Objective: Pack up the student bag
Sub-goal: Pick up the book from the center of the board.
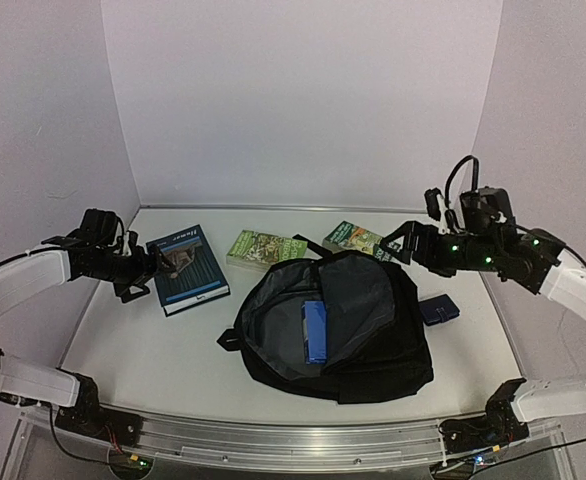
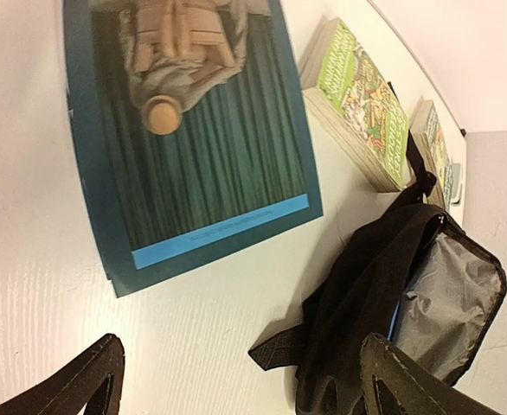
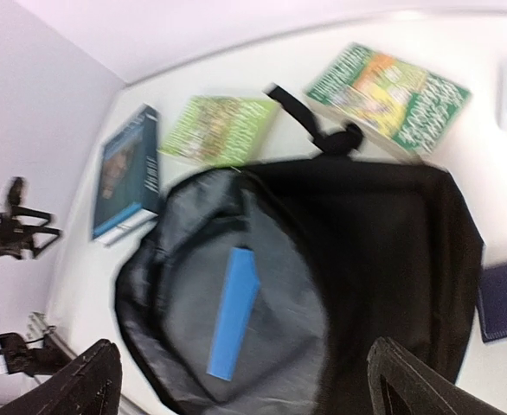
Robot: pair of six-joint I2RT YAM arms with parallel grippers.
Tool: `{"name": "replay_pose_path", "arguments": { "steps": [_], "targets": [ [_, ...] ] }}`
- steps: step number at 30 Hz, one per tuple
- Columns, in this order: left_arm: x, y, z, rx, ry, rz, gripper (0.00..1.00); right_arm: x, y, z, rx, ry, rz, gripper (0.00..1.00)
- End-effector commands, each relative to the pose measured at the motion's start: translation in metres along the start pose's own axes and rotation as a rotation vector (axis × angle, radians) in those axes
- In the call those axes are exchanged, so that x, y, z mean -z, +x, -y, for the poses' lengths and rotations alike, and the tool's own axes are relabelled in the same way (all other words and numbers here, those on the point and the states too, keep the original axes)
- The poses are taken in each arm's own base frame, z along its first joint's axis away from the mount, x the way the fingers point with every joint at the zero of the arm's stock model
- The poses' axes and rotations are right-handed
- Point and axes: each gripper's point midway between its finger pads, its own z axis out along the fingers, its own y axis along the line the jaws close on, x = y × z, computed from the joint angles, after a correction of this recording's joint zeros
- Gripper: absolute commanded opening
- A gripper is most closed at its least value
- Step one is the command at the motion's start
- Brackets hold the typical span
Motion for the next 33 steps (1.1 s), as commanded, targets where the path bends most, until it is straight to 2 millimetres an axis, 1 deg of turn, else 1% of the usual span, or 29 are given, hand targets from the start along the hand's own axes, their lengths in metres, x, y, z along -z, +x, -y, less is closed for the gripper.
{"name": "replay_pose_path", "arguments": {
  "steps": [1, 3, 5, 7, 9, 10, 11, 13, 15, 18, 20, 22, 23, 25, 26, 30, 31, 33],
  "targets": [
    [0.001, -0.011, -0.004, 0.040, 0.063, 0.012, 0.95, 0.006, -0.026, -0.050, 0.043, -0.148, 0.029, 0.97],
    [0.001, -0.018, -0.012, 0.072, 0.068, 0.025, 0.95, -0.002, -0.029, -0.073, 0.061, -0.191, 0.028, 0.97],
    [-0.001, -0.023, -0.020, 0.096, 0.067, 0.034, 0.95, -0.018, -0.025, -0.097, 0.089, -0.216, 0.019, 0.97],
    [-0.007, -0.026, -0.027, 0.118, 0.074, 0.022, 0.94, -0.044, -0.015, -0.117, 0.110, -0.218, -0.010, 0.97],
    [-0.015, -0.025, -0.032, 0.139, 0.090, -0.008, 0.94, -0.067, -0.009, -0.138, 0.125, -0.231, -0.032, 0.97],
    [-0.019, -0.025, -0.034, 0.143, 0.094, -0.019, 0.93, -0.086, -0.003, -0.145, 0.136, -0.226, -0.055, 0.96],
    [-0.021, -0.029, -0.042, 0.161, 0.083, -0.015, 0.92, -0.096, -0.003, -0.157, 0.147, -0.238, -0.056, 0.96],
    [-0.024, -0.032, -0.049, 0.172, 0.061, -0.012, 0.91, -0.125, 0.006, -0.166, 0.164, -0.232, -0.084, 0.96],
    [-0.028, -0.035, -0.056, 0.180, 0.035, -0.007, 0.89, -0.145, 0.007, -0.180, 0.170, -0.235, -0.089, 0.96],
    [-0.033, -0.039, -0.061, 0.178, 0.011, -0.010, 0.85, -0.180, 0.019, -0.190, 0.190, -0.221, -0.111, 0.96],
    [-0.038, -0.041, -0.065, 0.177, -0.003, -0.018, 0.78, -0.207, 0.030, -0.190, 0.194, -0.203, -0.131, 0.96],
    [-0.042, -0.044, -0.067, 0.174, -0.009, -0.023, 0.70, -0.229, 0.039, -0.188, 0.196, -0.190, -0.148, 0.95],
    [-0.044, -0.045, -0.068, 0.174, -0.012, -0.027, 0.67, -0.237, 0.039, -0.190, 0.196, -0.188, -0.147, 0.95],
    [-0.048, -0.045, -0.072, 0.176, -0.021, -0.033, 0.63, -0.255, 0.047, -0.188, 0.203, -0.179, -0.159, 0.92],
    [-0.051, -0.045, -0.073, 0.177, -0.023, -0.037, 0.61, -0.267, 0.053, -0.186, 0.208, -0.175, -0.171, 0.90],
    [-0.060, -0.045, -0.075, 0.186, -0.009, -0.060, 0.55, -0.298, 0.072, -0.192, 0.221, -0.220, -0.217, 0.79],
    [-0.063, -0.045, -0.075, 0.189, -0.004, -0.064, 0.54, -0.307, 0.078, -0.192, 0.222, -0.228, -0.230, 0.78],
    [-0.066, -0.046, -0.075, 0.190, -0.001, -0.071, 0.52, -0.319, 0.080, -0.196, 0.223, -0.241, -0.230, 0.78]
  ]
}}
